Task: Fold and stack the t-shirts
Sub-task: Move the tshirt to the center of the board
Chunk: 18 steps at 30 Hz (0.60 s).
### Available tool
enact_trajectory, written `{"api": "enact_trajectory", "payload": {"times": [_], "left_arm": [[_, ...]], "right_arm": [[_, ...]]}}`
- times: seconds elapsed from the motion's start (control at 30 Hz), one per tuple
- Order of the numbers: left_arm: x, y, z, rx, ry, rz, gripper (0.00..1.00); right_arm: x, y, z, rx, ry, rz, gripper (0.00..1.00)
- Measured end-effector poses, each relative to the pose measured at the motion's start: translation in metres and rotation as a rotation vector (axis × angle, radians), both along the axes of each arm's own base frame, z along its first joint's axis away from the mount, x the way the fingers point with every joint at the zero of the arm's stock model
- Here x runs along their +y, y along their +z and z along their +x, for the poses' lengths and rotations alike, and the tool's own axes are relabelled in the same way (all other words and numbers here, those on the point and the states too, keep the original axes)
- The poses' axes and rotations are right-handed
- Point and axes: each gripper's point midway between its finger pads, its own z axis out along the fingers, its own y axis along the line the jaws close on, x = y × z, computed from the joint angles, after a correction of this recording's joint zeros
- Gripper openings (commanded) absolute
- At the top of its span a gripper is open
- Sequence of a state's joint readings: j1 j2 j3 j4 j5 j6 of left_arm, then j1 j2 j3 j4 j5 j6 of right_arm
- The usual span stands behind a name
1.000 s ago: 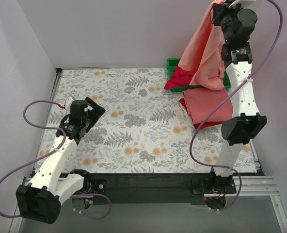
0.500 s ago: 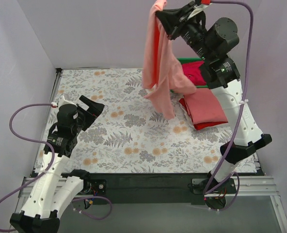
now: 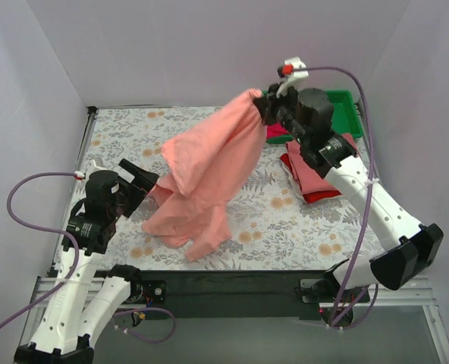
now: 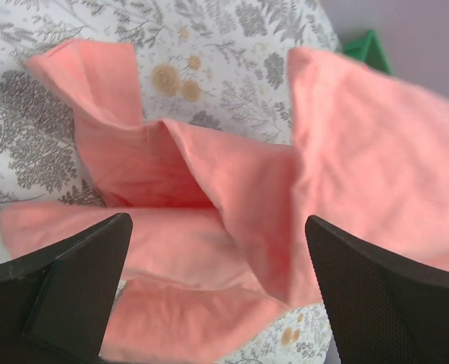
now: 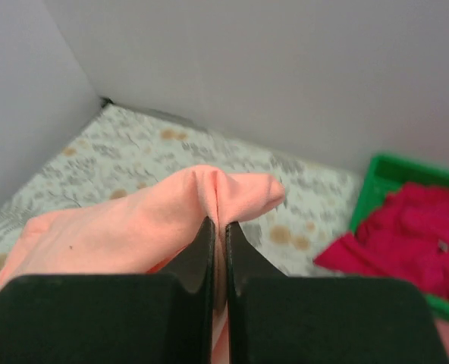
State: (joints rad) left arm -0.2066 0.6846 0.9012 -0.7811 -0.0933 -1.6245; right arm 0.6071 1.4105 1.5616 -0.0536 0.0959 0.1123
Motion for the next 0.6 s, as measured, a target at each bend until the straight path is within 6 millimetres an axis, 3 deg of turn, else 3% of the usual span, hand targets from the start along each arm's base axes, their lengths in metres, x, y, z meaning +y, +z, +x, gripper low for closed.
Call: {"api": "enact_trajectory", "payload": {"times": [0.03,0.13,0.17,0.23,0.27,0.33,0.37,0.6], "left_arm": [[0.0,-0.005,0.0,0.022,0.002,0.0,0.98],[-0.001,-0.031,0.002,0.11,0.009,0.007,0.98],[-0.002,-0.043,0.001,0.148,0.007,0.009,0.98],[-0.004,-0.066,0.0,0.217,-0.002,0.012,0.98],[-0.006,-0.079,0.0,0.253,-0.007,0.014,0.98],[-0.008,-0.104,-0.001,0.331,-0.01,0.018,0.98],[-0.008,-0.112,-0.001,0.357,-0.008,0.02,0.98],[0.001,-0.174,0.008,0.588,0.08,0.083,0.98]], "right_arm": [[-0.014,-0.035,0.005,0.071,-0.037,-0.018,0.01],[-0.074,-0.183,0.01,0.37,-0.167,-0.088,0.01],[-0.092,-0.221,0.006,0.45,-0.208,-0.102,0.01],[-0.122,-0.301,-0.019,0.627,-0.268,-0.15,0.01],[-0.13,-0.328,-0.034,0.694,-0.275,-0.175,0.01],[-0.133,-0.35,-0.053,0.748,-0.264,-0.196,0.01],[-0.133,-0.351,-0.058,0.748,-0.257,-0.195,0.01],[-0.122,-0.298,-0.051,0.564,-0.202,-0.11,0.01]]}}
